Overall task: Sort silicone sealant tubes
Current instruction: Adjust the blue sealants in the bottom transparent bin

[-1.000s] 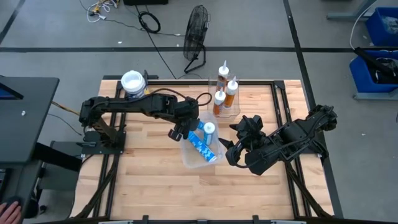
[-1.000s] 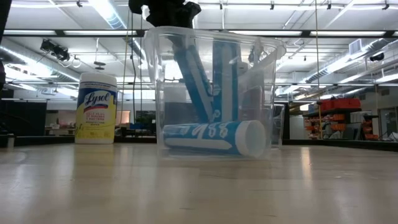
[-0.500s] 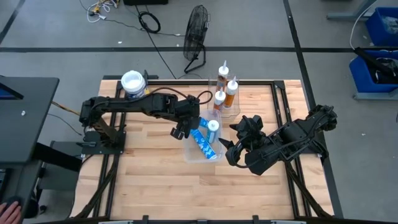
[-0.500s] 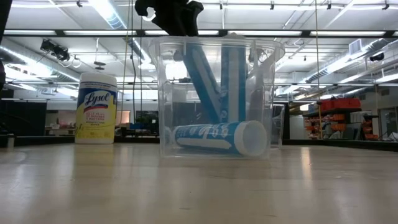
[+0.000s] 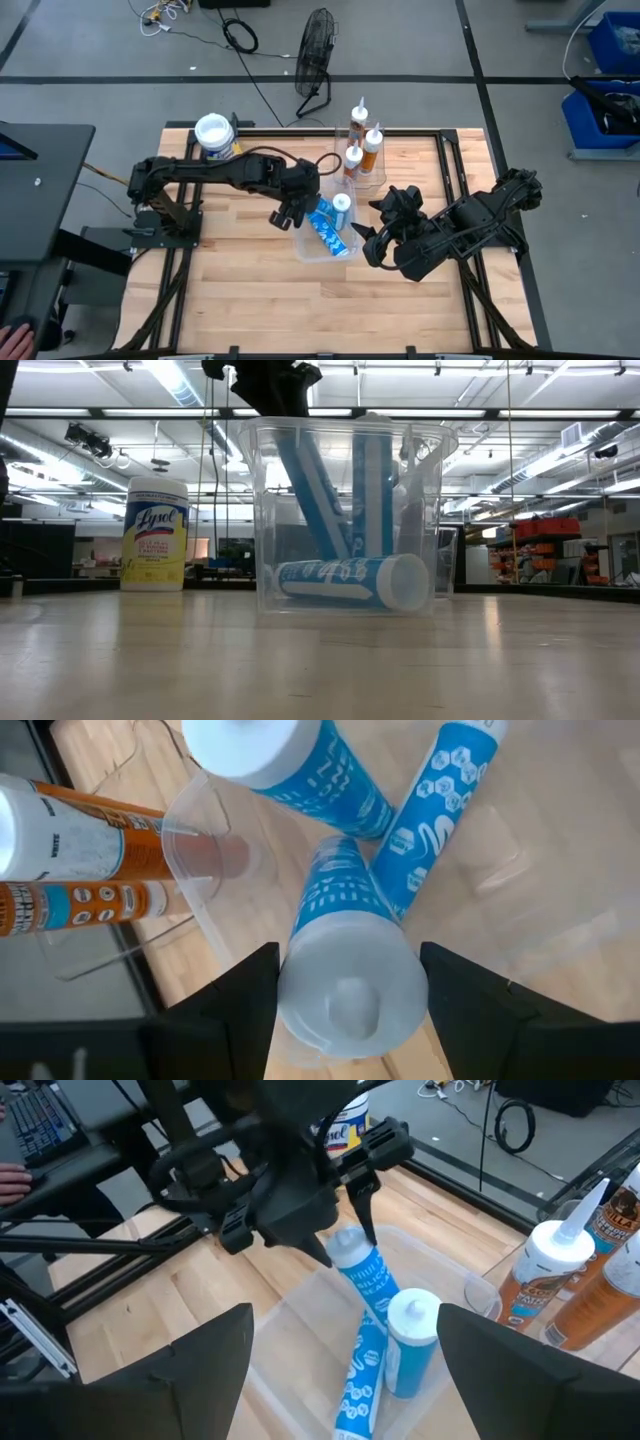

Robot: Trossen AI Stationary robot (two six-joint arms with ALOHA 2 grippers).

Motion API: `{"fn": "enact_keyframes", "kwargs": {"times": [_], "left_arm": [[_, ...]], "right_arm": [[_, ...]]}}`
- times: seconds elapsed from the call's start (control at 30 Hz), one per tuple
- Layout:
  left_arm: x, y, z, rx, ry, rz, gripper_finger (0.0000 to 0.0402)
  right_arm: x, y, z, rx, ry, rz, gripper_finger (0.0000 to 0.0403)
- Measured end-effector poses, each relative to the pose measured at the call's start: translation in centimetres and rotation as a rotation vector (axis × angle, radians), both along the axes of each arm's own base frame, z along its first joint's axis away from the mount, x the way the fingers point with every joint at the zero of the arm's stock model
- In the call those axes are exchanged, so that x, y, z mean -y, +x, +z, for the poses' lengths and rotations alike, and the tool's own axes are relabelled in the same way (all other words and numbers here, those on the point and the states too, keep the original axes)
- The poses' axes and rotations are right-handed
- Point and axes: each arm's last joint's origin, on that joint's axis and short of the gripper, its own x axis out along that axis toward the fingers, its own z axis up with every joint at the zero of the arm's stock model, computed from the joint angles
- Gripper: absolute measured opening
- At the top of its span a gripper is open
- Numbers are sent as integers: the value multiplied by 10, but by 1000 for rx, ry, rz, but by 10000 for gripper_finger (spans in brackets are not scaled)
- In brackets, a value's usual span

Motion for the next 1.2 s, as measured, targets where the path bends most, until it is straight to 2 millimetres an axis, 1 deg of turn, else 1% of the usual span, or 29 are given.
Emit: {"fn": "enact_keyframes", "kwargs": {"times": [0.07, 0.33, 0.4, 0.6, 0.83, 0.9, 1.03, 1.2], "left_arm": [[1, -2, 5, -14, 18, 6, 223], [-2, -8, 41, 49, 2, 37, 222], [-1, -13, 46, 26, -11, 39, 222], [10, -25, 53, -47, -77, 70, 222], [34, -33, 62, -58, -145, 60, 222], [42, -36, 61, -82, -163, 45, 222], [52, -38, 60, -107, -254, 12, 222], [59, -30, 52, -127, -256, -7, 222]], "right_arm": [[0, 0, 0, 4, 3, 0, 317], [0, 0, 1, 7, 1, 2, 317], [0, 0, 1, 6, -1, 3, 317], [0, 0, 1, 4, -6, 4, 317], [0, 0, 0, -6, -22, 15, 317], [0, 0, 0, -8, -24, 17, 317], [0, 0, 0, -9, -26, 18, 317], [0, 0, 0, -10, -26, 18, 317]]}}
